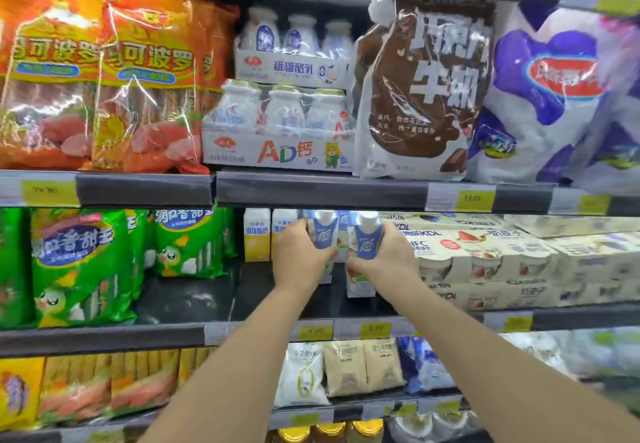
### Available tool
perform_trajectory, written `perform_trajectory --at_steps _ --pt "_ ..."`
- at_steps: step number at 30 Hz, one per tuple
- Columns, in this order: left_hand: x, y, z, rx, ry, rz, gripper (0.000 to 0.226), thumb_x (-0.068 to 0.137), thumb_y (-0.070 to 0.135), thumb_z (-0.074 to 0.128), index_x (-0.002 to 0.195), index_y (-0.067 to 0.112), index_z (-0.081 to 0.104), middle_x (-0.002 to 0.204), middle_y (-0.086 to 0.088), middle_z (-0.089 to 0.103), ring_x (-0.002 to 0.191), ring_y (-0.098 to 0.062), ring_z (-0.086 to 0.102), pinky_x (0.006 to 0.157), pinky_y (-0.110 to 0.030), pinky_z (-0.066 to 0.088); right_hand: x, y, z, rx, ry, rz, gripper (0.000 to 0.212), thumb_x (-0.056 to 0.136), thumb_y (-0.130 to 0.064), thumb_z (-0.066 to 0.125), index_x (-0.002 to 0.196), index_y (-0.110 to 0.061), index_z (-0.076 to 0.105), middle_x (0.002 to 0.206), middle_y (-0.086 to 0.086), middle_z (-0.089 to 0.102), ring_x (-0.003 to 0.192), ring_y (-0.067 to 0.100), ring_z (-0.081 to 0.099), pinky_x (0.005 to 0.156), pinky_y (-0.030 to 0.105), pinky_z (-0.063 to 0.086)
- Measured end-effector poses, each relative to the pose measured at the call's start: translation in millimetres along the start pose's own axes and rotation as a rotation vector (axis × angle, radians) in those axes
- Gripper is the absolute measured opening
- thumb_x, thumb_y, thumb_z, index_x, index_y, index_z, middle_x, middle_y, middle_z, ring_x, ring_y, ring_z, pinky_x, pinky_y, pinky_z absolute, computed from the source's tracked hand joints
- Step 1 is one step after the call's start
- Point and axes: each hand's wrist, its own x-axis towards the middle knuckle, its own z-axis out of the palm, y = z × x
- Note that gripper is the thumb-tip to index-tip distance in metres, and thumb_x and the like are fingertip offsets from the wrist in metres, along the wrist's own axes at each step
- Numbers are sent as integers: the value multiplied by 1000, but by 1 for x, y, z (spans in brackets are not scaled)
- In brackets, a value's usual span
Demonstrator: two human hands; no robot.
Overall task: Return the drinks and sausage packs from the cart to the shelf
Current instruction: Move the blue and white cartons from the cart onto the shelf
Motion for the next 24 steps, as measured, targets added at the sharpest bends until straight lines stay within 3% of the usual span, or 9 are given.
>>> perform_trajectory --at_steps 2,9,15,24 --pt "3 -3 3 23 21 22 31 69 36 85 88 21 66 84 8 70 76 -8 66 58 -18 45 1 -1 2 -27 2 7 50 70 -23 86 110 -15 57 103 -1 64 92 15 58 60 17 35" --pt "6 -12 3 135 15 23 42 66 48 81 92 22 61 89 7 68 85 -15 65 69 -37 57 16 1 24 -6 52 65 47 73 -21 81 110 -14 53 104 1 64 98 20 61 76 31 46" --pt "-1 -30 5 245 -103 -50 48 70 48 83 102 18 62 98 2 69 88 -19 66 73 -37 57 19 5 34 -36 86 79 52 75 -24 82 112 -15 47 109 4 64 104 21 63 87 40 55" --pt "-1 -33 0 259 -121 -51 48 69 49 84 100 17 64 96 3 69 87 -18 66 71 -34 55 17 8 44 -138 176 53 57 74 -22 86 116 -13 49 115 4 55 110 20 53 89 30 45"
